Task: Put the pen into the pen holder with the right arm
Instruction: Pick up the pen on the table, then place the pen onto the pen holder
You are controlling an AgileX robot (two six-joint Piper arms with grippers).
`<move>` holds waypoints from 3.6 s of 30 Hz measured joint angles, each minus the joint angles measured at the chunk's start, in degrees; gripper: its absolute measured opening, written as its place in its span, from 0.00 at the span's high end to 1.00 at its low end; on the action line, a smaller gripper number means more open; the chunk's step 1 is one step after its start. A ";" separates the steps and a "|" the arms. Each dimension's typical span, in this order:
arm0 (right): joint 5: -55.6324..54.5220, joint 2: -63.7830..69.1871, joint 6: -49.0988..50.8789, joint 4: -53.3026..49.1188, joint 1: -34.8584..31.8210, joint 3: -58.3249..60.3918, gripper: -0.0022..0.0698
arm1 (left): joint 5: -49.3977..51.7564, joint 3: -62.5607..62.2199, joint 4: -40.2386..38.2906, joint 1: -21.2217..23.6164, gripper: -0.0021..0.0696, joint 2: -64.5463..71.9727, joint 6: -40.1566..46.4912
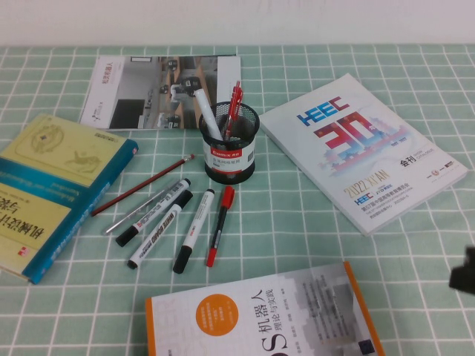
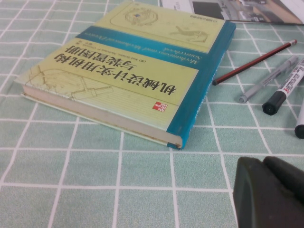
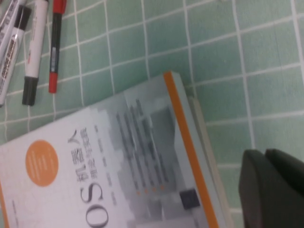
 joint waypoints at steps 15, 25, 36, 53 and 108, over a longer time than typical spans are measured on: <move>-0.60 33.50 14.29 -13.20 21.89 -27.32 1.00 | 0.00 0.00 0.00 0.00 0.98 0.00 0.00; 6.11 53.08 20.29 -17.75 30.04 -48.07 1.00 | 0.00 0.00 0.00 0.00 0.98 0.00 0.00; 13.40 70.57 25.62 -20.96 32.78 -70.24 0.78 | 0.00 0.00 0.00 0.00 0.98 0.00 0.00; 21.13 83.70 30.50 -24.50 32.81 -86.15 0.62 | 0.00 0.00 0.00 0.00 0.98 0.00 0.00; -14.94 59.73 9.91 -29.01 37.87 -65.83 0.88 | 0.00 0.00 0.00 0.00 0.98 0.00 0.00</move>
